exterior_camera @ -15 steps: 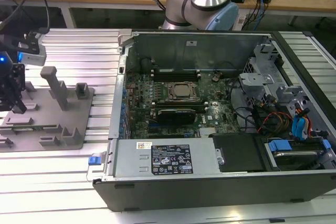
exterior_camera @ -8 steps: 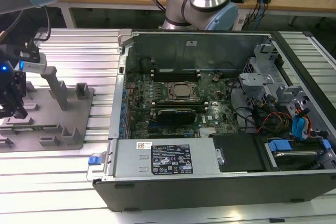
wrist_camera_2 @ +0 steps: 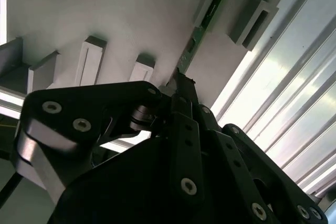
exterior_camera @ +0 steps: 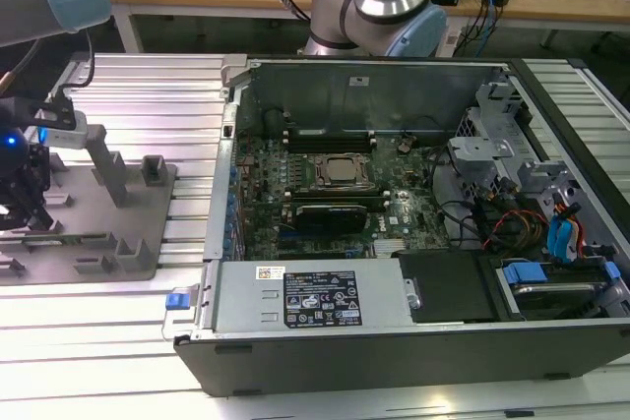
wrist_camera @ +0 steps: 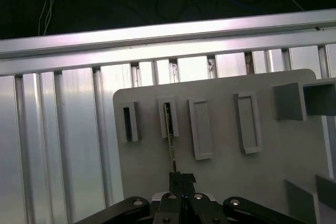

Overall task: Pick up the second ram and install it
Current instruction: 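Pick up the second ram and move it above second insertion slot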

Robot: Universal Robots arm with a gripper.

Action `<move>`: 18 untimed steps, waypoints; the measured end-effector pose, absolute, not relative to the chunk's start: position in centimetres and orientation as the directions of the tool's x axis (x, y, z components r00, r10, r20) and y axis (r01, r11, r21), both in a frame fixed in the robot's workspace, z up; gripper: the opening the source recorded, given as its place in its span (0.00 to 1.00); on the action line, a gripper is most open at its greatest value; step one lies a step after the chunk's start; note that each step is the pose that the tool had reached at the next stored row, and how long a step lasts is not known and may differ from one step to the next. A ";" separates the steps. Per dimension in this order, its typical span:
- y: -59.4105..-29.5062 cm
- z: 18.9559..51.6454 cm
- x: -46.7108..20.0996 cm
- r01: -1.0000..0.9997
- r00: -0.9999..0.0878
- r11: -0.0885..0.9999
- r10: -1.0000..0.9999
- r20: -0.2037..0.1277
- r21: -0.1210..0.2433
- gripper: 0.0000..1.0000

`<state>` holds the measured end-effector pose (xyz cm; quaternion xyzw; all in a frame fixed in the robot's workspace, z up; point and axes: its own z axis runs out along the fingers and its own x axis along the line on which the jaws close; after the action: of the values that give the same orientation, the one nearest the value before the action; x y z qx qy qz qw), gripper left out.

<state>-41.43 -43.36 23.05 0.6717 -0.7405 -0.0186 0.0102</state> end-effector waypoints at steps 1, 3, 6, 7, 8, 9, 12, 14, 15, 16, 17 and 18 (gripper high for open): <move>-43.4 22.9 -41.4 -0.995 -0.090 0.090 -0.996 -0.010 0.041 0.08; -43.4 22.7 -41.5 -0.997 -0.067 0.066 -0.998 -0.010 0.041 0.08; -43.4 22.4 -41.6 -0.999 -0.030 0.030 -0.999 -0.010 0.041 0.08; -43.4 22.3 -41.7 -0.999 -0.025 0.024 -1.000 -0.010 0.041 0.08; -43.4 22.1 -41.8 -0.999 -0.019 0.019 -1.000 -0.010 0.041 0.08; -43.4 22.1 -41.9 -0.999 -0.018 0.017 -1.000 -0.009 0.041 0.08; -43.4 22.1 -41.9 -0.999 -0.018 0.017 -1.000 -0.009 0.041 0.08; -43.4 22.1 -41.9 -0.999 -0.017 0.017 -1.000 -0.009 0.041 0.14; -43.4 22.1 -41.9 -0.999 -0.017 0.017 -1.000 -0.009 0.041 0.14; -43.4 22.1 -41.9 -0.999 -0.017 0.016 -1.000 -0.009 0.041 0.21; -43.4 22.1 -41.9 -0.999 -0.017 0.016 -1.000 -0.009 0.041 0.21; -43.4 22.0 -41.9 -0.999 -0.017 0.016 -1.000 -0.009 0.041 0.21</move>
<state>-41.89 -43.37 22.04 0.7011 -0.7128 -0.0179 0.0112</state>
